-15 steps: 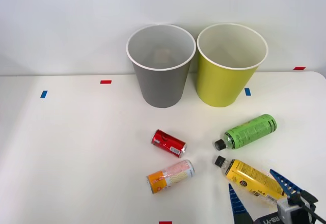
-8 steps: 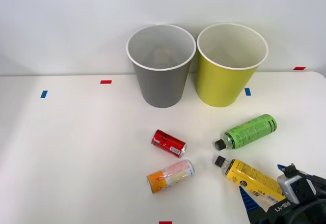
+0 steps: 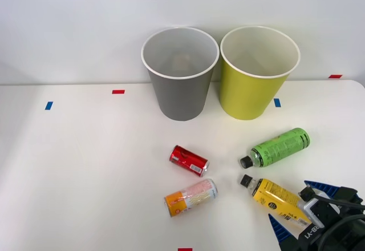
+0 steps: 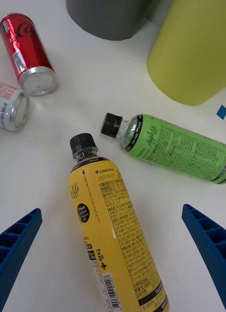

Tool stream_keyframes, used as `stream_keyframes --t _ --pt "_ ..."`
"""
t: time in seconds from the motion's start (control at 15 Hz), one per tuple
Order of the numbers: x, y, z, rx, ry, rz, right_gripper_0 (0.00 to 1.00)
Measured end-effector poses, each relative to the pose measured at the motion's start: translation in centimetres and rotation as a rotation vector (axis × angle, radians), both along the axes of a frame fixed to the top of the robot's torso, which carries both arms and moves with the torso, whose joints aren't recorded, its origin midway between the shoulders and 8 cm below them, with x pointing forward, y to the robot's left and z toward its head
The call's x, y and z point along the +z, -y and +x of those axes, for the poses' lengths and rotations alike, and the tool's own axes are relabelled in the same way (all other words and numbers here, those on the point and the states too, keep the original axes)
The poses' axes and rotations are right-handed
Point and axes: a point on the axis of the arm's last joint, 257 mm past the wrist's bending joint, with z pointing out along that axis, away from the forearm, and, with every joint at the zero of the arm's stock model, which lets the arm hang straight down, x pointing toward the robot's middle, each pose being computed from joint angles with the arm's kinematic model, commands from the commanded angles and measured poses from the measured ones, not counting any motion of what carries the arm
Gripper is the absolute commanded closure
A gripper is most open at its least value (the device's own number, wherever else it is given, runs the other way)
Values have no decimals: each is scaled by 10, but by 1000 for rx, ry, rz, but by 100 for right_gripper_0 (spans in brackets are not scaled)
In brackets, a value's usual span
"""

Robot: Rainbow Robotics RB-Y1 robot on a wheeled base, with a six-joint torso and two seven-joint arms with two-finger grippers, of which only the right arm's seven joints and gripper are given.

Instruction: Put cans in the gray bin, plastic bottles in the light green bin

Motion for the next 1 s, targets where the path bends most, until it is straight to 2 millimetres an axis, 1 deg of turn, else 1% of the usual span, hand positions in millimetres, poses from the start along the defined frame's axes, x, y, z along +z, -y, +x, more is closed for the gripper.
stream_keyframes --t 0.13,0.27,0.47,0.6,0.8,1.0 --pt "-4 8 3 -11 -16 -45 0" --pt "-9 13 5 -36 -51 -54 0" --pt "-21 10 3 -75 -152 -17 0" --pt "-23 2 6 -74 -197 -2 0" --pt "-23 4 12 -19 -207 -101 0" --pt "-25 3 10 12 -235 -142 0"
